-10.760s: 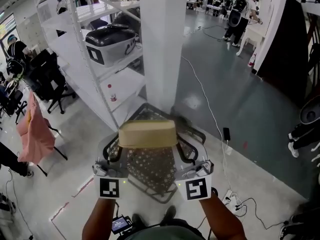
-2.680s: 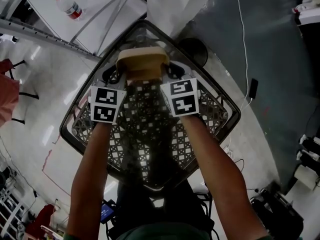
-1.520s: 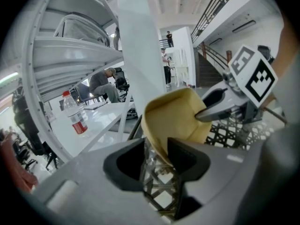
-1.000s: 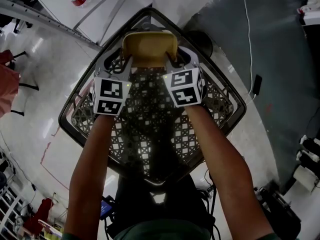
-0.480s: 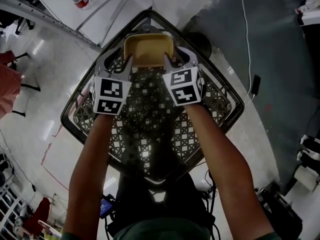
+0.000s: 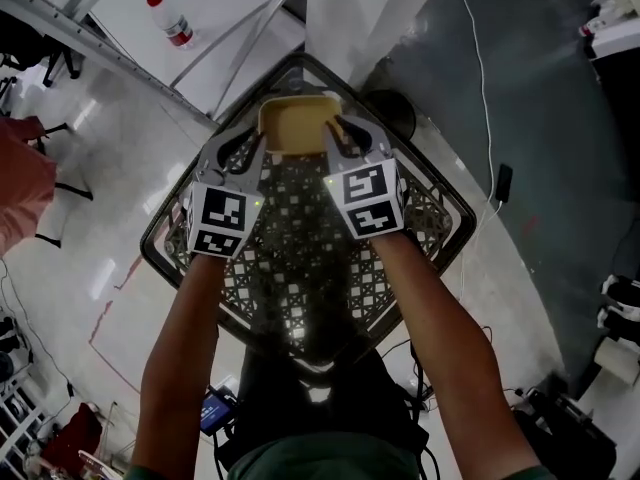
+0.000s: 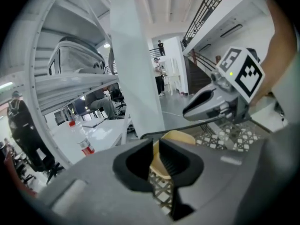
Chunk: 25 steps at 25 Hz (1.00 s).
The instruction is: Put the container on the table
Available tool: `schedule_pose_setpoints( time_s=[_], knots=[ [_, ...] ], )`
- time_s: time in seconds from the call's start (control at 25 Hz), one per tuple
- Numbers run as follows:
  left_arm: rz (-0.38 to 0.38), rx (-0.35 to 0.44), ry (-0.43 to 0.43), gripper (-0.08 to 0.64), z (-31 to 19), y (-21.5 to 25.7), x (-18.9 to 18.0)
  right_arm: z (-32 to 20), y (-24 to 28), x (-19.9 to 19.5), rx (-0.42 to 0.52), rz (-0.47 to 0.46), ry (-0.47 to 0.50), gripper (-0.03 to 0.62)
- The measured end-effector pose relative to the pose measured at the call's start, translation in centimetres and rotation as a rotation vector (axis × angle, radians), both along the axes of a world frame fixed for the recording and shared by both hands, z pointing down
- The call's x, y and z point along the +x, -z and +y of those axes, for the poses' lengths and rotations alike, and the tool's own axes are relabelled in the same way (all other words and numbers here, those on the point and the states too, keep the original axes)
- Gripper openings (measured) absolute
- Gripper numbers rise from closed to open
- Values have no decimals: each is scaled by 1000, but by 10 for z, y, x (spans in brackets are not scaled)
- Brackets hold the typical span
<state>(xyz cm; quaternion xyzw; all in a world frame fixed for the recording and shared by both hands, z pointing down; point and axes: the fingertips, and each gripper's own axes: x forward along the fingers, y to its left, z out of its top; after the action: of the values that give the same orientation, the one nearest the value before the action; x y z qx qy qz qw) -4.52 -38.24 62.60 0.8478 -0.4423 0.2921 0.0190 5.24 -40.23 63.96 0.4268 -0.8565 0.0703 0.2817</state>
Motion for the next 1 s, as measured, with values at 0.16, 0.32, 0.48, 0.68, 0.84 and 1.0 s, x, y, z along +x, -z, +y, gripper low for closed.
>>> schedule_pose_setpoints(
  time_s=[0.16,0.32,0.48,0.68,0.84,1.0],
  knots=[
    [16,37,-58,2,16,44,0,27,51,-12,48,-47,74,5],
    [22,98,-95,2,35,97,-9,66,108,-12,124,-97,90,3],
    [46,166,-132,2,68,160,-17,108,176,-12,212,-130,102,3],
    [75,292,-219,2,107,248,-18,152,267,-13,307,-151,159,3],
    [44,322,-275,2,143,299,-26,178,324,-5,351,-161,153,3],
    [85,334,-260,2,169,340,-36,194,378,8,415,-221,93,3]
  ],
)
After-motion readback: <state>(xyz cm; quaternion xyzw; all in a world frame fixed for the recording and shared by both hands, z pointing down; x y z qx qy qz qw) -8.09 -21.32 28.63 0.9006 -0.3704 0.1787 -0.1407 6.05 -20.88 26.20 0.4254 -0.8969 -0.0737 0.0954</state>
